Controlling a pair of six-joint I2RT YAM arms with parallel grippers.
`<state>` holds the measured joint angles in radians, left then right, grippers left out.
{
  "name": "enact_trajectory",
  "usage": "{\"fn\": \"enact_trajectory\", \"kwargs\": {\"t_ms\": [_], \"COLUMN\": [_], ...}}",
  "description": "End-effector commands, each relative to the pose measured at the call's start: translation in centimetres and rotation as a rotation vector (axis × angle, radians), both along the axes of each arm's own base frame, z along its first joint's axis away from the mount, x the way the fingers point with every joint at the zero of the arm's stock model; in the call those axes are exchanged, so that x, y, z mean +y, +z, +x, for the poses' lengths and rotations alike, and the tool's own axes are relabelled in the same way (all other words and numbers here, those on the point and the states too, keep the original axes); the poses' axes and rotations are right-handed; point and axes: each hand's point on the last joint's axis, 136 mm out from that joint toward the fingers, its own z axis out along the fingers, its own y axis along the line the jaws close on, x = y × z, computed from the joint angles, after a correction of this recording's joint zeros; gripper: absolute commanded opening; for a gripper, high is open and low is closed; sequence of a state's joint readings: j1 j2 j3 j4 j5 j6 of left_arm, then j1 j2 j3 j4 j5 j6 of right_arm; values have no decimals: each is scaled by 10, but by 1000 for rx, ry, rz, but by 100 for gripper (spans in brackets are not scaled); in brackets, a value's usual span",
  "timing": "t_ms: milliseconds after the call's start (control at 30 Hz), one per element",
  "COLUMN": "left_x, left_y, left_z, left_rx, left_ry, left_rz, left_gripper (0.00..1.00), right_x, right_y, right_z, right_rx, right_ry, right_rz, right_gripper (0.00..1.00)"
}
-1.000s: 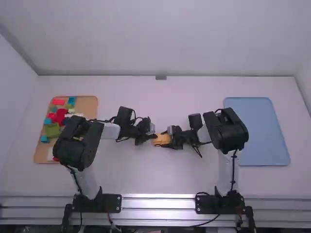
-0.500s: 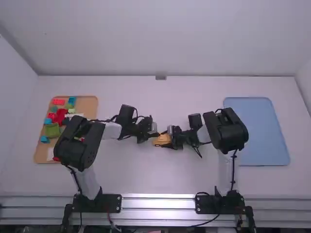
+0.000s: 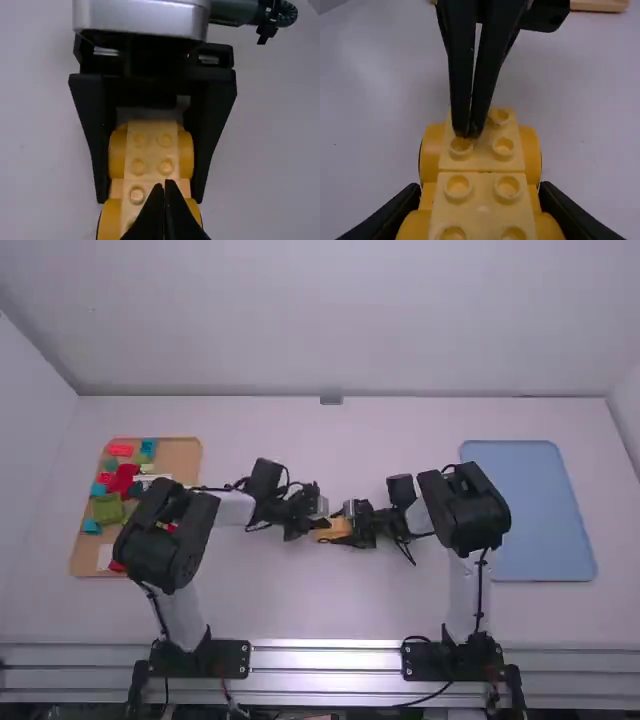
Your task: Assemble lego blocks to make yellow taxi
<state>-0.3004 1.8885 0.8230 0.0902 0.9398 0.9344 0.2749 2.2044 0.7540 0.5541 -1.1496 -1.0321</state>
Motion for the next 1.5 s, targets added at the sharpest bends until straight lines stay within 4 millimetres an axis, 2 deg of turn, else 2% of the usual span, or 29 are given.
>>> {"fn": "enact_trajectory", "kwargs": {"t_ms": [0, 100, 267, 367, 500, 533, 600, 667, 700, 767, 933, 1000, 1067, 1100, 1133, 1167, 1200, 1333, 1367, 1467], "left_x": [9, 11, 10, 9, 4, 4, 0, -2, -2, 5, 24, 36, 42, 48, 51, 51, 56, 68, 74, 87], "left_y": [-24, -46, -63, -58, -37, -37, -10, 5, 22, 46, 103, 124, 131, 137, 139, 139, 141, 145, 147, 147], "left_z": [-8, -12, -12, -10, 4, 4, 16, 25, 35, 49, 67, 70, 71, 71, 72, 72, 74, 81, 86, 92], "left_rx": [49, 81, 153, 129, 81, 81, 24, -12, -52, -103, -186, -204, -215, -223, -226, -227, -228, -176, -124, -38], "left_ry": [31, 37, 77, 51, 53, 53, 56, 61, 74, 116, 194, 228, 245, 260, 267, 268, 280, 360, 422, 514], "left_rz": [101, 149, 150, 122, 93, 93, 73, 65, 69, 92, 121, 114, 115, 113, 112, 112, 111, 93, 71, 44], "left_gripper": [2, 2, 2, 2, 2, 2, 2, 2, 2, 2, 2, 4, 12, 37, 52, 59, 99, 99, 99, 99], "right_x": [-4, -4, -4, -4, -6, -6, -6, -7, -7, -7, -5, -2, -1, 1, 1, 2, 1, -1, -4, -11], "right_y": [-15, -15, -15, -15, -15, -15, -15, -15, -15, -15, -11, -6, -2, 2, 4, 5, 10, 31, 44, 69], "right_z": [-4, -4, -4, -4, -2, -2, -2, -2, -1, -1, 3, 5, 7, 9, 10, 11, 16, 29, 33, 38], "right_rx": [6, 6, 7, 7, 7, 7, 7, 7, 6, 4, -6, -14, -19, -23, -16, -12, 22, 130, 150, 128], "right_ry": [-17, -17, -17, -16, -25, -25, -25, -27, -28, -27, -23, -9, -3, 7, 5, 4, -12, -47, -54, -60], "right_rz": [-52, -52, -52, -52, -51, -51, -52, -51, -52, -51, -40, -17, -2, 16, 22, 26, 37, 84, 110, 147], "right_gripper": [52, 52, 52, 52, 52, 52, 52, 52, 52, 52, 53, 58, 68, 79, 88, 90, 99, 99, 99, 99]}}
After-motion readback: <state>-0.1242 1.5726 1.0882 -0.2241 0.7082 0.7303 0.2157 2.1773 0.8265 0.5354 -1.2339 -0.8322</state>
